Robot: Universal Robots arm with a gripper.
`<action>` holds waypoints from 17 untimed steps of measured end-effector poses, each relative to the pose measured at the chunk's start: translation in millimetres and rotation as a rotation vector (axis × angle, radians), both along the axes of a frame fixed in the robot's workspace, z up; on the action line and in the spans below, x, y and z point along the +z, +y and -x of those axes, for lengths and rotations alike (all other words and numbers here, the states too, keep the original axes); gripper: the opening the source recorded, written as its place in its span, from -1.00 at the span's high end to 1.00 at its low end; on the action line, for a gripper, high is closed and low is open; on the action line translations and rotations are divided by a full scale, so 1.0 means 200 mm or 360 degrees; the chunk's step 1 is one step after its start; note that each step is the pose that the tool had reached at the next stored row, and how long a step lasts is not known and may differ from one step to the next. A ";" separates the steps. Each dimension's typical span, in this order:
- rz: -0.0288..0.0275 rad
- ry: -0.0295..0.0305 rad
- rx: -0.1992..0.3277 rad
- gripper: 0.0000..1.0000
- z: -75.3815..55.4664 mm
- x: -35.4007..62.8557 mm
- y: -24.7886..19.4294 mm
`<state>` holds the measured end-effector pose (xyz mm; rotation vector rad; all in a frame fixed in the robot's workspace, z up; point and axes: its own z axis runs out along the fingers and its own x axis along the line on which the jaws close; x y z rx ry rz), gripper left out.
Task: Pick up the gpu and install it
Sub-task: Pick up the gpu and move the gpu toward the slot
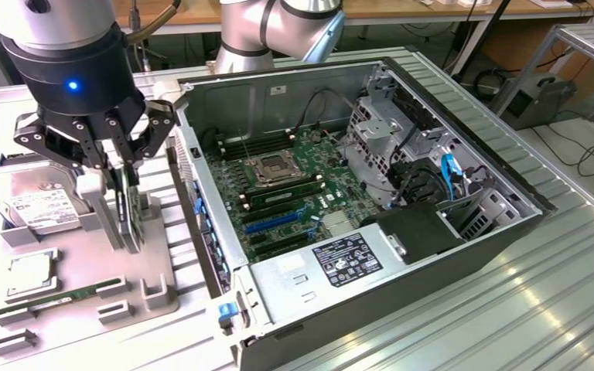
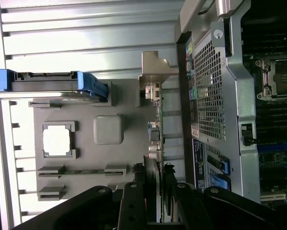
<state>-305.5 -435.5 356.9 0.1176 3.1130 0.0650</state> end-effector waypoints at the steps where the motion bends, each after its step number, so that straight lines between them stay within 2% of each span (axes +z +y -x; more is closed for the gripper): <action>1: -0.00001 0.00000 0.0000 0.47 0.00 0.002 0.000; 17: -0.00002 0.00024 0.0000 0.47 0.00 0.037 0.000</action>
